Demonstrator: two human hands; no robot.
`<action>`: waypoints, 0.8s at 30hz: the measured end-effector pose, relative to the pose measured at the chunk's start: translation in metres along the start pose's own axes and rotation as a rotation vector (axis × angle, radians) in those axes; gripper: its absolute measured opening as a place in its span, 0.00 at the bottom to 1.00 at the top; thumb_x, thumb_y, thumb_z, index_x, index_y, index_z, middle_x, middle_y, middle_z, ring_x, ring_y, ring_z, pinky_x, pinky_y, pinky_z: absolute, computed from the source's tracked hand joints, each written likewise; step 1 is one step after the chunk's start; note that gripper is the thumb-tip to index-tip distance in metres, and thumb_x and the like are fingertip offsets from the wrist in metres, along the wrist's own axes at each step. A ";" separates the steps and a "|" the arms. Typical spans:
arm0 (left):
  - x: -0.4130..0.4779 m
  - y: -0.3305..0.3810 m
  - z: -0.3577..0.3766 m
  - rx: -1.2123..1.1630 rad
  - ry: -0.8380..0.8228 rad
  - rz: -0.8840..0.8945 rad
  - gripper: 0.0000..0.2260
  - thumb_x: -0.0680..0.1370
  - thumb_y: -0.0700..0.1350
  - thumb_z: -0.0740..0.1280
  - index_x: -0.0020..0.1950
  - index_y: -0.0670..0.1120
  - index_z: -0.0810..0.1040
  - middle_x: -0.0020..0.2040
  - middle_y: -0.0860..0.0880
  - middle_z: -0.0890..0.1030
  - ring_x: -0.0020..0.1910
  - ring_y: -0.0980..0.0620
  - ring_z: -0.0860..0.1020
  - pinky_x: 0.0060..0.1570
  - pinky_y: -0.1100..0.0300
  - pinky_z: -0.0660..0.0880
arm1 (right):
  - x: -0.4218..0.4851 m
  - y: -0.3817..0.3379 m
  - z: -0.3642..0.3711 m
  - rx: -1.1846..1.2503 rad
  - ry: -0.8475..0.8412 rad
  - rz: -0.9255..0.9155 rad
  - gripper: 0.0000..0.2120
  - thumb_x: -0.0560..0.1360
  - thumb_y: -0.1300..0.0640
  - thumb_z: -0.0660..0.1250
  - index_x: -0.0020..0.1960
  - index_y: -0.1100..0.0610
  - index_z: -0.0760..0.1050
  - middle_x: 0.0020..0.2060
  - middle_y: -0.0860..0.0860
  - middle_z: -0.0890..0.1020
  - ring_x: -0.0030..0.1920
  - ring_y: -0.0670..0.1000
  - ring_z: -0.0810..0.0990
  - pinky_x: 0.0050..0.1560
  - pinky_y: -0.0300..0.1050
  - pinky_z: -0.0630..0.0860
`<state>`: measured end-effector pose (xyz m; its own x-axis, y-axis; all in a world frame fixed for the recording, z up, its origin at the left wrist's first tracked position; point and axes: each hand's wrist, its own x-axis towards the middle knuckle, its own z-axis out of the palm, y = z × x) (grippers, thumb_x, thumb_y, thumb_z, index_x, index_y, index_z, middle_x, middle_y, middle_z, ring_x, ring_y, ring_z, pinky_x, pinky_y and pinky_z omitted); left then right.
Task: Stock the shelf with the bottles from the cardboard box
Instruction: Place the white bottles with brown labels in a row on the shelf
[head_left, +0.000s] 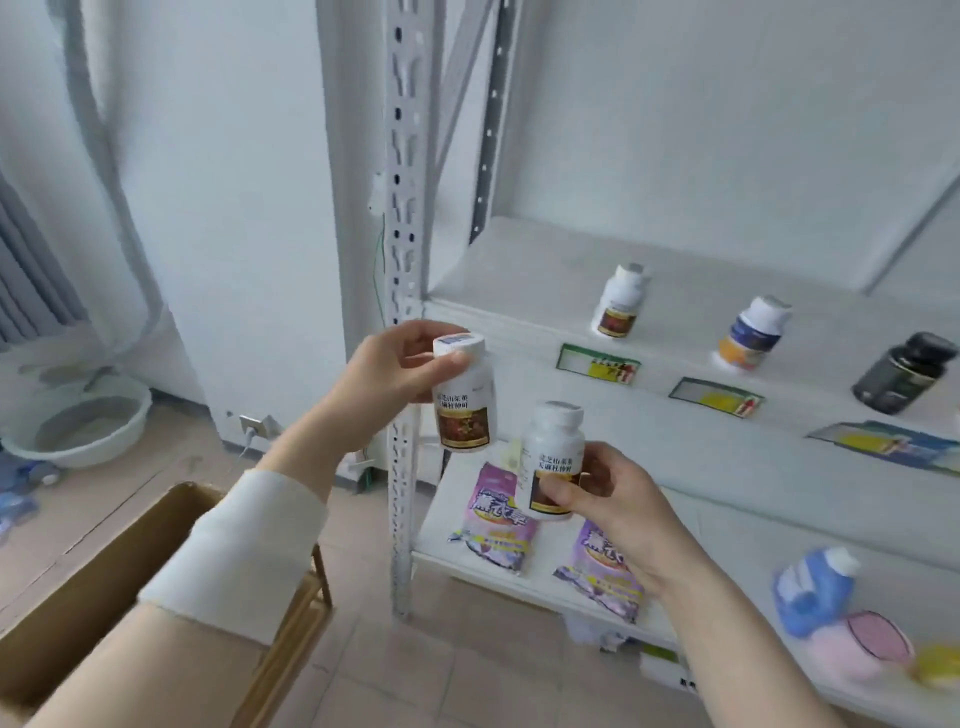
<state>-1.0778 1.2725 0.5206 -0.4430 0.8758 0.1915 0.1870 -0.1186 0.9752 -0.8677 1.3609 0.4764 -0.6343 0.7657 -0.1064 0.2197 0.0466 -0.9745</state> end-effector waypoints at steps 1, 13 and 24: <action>0.006 0.009 0.019 0.003 -0.013 0.016 0.06 0.76 0.40 0.67 0.49 0.51 0.77 0.37 0.58 0.83 0.35 0.65 0.80 0.34 0.70 0.76 | -0.006 -0.003 -0.017 0.003 0.026 -0.016 0.12 0.68 0.62 0.73 0.48 0.52 0.75 0.46 0.48 0.83 0.47 0.47 0.81 0.46 0.35 0.76; 0.101 0.089 0.104 0.049 -0.067 0.139 0.08 0.75 0.41 0.69 0.52 0.49 0.77 0.47 0.52 0.81 0.40 0.62 0.81 0.42 0.64 0.81 | 0.018 -0.077 -0.128 -0.002 0.119 -0.204 0.15 0.68 0.60 0.73 0.53 0.54 0.73 0.49 0.49 0.81 0.51 0.49 0.79 0.55 0.44 0.74; 0.308 0.083 0.116 0.139 -0.133 0.195 0.12 0.74 0.41 0.70 0.57 0.47 0.76 0.49 0.53 0.80 0.49 0.53 0.79 0.51 0.57 0.79 | 0.183 -0.156 -0.179 -0.159 0.171 -0.322 0.17 0.67 0.57 0.75 0.50 0.49 0.71 0.52 0.50 0.80 0.53 0.49 0.80 0.53 0.40 0.74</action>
<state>-1.0967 1.5870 0.6477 -0.2695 0.8977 0.3485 0.3798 -0.2335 0.8951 -0.8850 1.6084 0.6448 -0.5601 0.7908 0.2468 0.1499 0.3898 -0.9086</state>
